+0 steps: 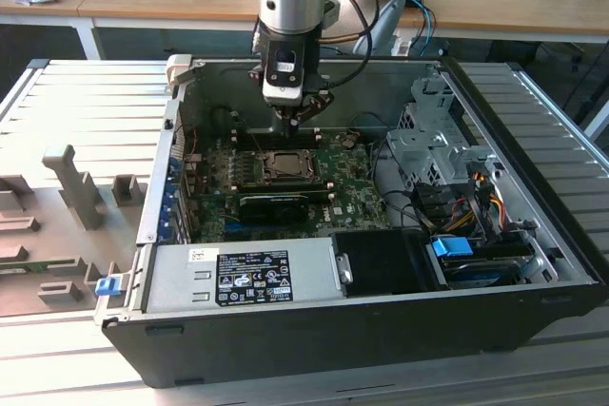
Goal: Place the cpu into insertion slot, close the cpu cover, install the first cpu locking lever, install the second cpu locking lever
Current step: 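Install the first cpu locking lever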
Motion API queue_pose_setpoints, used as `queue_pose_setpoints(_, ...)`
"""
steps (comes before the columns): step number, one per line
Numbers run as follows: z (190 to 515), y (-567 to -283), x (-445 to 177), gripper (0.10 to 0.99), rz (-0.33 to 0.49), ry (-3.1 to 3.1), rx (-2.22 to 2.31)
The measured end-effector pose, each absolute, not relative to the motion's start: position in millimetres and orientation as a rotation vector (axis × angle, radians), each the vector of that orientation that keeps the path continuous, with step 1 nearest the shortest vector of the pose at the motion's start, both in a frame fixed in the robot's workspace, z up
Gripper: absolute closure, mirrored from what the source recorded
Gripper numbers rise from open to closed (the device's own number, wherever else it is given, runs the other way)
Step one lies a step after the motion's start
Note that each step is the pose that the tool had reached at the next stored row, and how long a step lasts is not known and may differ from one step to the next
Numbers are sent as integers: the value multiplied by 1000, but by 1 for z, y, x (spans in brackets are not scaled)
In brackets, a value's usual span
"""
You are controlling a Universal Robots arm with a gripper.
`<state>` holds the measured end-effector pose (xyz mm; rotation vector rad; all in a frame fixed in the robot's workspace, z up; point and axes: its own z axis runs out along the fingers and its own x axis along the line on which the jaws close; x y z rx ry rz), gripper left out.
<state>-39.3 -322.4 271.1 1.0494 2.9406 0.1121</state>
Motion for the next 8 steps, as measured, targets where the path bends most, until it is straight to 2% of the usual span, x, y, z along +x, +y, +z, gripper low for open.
queue_pose_setpoints(8,271,-322,-39,980,113,2991,909)
